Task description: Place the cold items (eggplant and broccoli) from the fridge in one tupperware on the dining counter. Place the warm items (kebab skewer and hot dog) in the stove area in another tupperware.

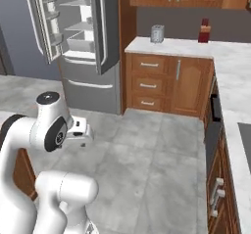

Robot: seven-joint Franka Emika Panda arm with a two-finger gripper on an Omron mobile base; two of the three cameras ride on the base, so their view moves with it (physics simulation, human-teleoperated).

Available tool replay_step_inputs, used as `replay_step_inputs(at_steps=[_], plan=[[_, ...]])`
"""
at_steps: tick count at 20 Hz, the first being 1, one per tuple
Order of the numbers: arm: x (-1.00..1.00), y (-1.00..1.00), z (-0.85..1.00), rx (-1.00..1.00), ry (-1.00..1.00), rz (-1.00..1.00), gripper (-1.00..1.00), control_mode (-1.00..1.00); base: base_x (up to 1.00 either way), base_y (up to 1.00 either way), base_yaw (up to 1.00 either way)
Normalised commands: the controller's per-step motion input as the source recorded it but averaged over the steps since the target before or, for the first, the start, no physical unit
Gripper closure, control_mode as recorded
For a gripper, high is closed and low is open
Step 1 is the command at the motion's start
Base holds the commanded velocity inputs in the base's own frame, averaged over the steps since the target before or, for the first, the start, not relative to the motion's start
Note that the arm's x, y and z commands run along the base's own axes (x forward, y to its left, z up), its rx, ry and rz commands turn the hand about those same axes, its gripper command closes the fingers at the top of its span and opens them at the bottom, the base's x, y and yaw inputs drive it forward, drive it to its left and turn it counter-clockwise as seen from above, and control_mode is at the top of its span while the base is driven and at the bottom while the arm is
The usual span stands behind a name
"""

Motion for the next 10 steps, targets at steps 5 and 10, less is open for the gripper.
replay_step_inputs(at_steps=[5,10], plan=[[0.0,0.0,0.0,0.0,0.0,0.0,-1.0,1.0,1.0,0.0,0.21],[0.0,0.0,0.0,0.0,0.0,0.0,-1.0,1.0,1.0,0.0,0.4]])
